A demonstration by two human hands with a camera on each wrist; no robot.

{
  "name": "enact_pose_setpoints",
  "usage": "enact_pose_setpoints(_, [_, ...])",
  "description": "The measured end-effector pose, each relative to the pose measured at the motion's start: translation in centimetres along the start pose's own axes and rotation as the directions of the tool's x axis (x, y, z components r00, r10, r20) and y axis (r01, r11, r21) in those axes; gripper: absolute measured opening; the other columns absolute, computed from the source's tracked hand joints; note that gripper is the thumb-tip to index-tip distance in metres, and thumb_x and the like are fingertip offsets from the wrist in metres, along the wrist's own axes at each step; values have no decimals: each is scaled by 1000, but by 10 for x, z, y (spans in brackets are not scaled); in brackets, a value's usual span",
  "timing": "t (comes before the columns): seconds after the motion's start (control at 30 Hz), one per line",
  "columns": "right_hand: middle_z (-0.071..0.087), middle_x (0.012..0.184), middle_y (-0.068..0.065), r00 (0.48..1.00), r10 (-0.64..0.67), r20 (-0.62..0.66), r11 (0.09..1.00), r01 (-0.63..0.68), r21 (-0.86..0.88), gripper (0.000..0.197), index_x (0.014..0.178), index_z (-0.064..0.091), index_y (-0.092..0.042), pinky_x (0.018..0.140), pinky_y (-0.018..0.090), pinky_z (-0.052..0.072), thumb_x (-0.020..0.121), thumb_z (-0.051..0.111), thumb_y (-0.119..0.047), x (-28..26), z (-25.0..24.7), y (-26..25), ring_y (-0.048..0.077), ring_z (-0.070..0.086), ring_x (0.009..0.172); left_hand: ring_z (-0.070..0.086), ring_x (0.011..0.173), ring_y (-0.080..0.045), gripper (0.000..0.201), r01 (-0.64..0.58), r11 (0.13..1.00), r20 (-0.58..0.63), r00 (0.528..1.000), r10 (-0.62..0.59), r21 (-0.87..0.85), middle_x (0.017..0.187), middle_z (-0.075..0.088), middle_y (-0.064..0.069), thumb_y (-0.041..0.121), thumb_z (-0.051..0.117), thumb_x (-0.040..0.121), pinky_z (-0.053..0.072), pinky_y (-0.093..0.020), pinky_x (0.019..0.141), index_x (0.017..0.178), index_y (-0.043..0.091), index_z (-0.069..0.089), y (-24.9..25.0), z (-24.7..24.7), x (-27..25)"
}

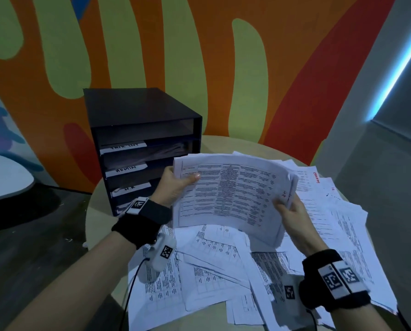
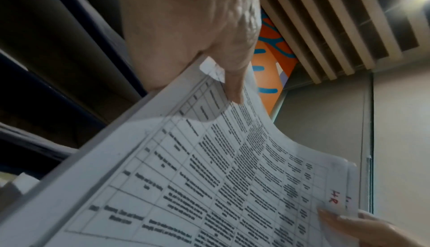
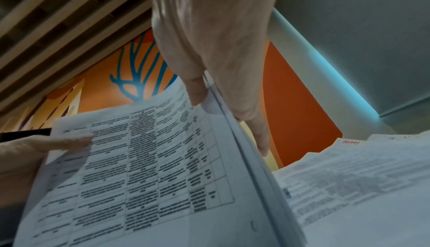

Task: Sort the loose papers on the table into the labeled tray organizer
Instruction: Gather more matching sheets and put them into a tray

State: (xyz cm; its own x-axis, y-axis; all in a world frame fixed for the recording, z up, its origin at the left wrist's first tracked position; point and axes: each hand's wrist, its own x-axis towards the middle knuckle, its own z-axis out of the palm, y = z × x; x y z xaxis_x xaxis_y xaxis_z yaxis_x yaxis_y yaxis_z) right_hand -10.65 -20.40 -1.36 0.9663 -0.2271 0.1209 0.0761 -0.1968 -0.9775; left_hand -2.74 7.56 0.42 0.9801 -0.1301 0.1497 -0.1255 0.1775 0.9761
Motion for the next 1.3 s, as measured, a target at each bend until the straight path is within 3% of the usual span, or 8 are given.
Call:
enact_pose_setpoints(0.2, [70,114,0,995,-86,-51,992,91,91,36,127,55,-12,80,26,57,93,62,-21,0,-2,-18,11,68,100,72,88,-17,22,-166,985,-15,986,167,40,94,74,-6,-2,71,81,57,-28,78,103,-1,68,32,-1,-3])
enact_pose_setpoints(0.33, [70,110,4,998,-47,-40,988,53,148,70,123,53,-9,78,32,57,67,85,-37,0,-3,-16,18,70,97,69,95,-19,32,-136,988,38,990,134,70,107,70,-15,-3,69,82,57,-27,84,113,-3,66,29,-10,-4])
enact_pose_setpoints(0.47, [73,107,9,994,76,80,990,-84,110,40,112,64,-7,84,40,54,74,75,-3,-2,5,2,24,71,95,71,92,-6,28,-10,991,87,996,-2,135,100,74,4,-2,68,84,53,-13,75,109,8,65,7,-15,-11])
enact_pose_setpoints(0.63, [73,105,10,991,128,33,992,-128,10,26,110,65,-5,78,39,54,86,63,3,-2,8,0,27,70,94,71,85,-7,18,-95,975,35,995,90,200,93,73,5,5,66,87,58,-27,82,105,9,65,25,-19,-13])
enact_pose_setpoints(0.77, [68,95,12,986,143,89,989,-140,-38,17,101,65,-9,67,34,42,91,58,3,-7,11,-19,26,58,81,55,111,-15,42,-282,662,-15,914,405,694,119,59,-3,16,68,89,46,-33,96,128,13,54,64,-34,-5])
enact_pose_setpoints(0.93, [66,104,19,930,314,190,944,-327,39,27,116,59,3,81,42,43,91,52,11,-9,16,-21,36,57,94,34,134,-26,47,-93,136,-24,733,679,986,138,46,-8,31,57,92,24,-45,111,136,18,47,110,-72,-6])
enact_pose_setpoints(1.1, [64,92,14,870,438,227,871,-473,131,25,112,58,2,69,29,46,92,49,14,-11,36,-15,25,58,82,36,135,-29,47,80,62,-101,850,518,995,138,51,-11,40,47,98,11,-50,117,136,13,51,107,-109,0])
enact_pose_setpoints(1.3, [58,85,12,822,558,115,773,-566,286,15,101,52,-2,59,25,43,94,49,11,4,87,0,20,53,71,48,120,-32,36,-143,198,-27,743,668,970,127,60,-14,26,52,98,36,-44,106,126,6,61,83,-127,7])
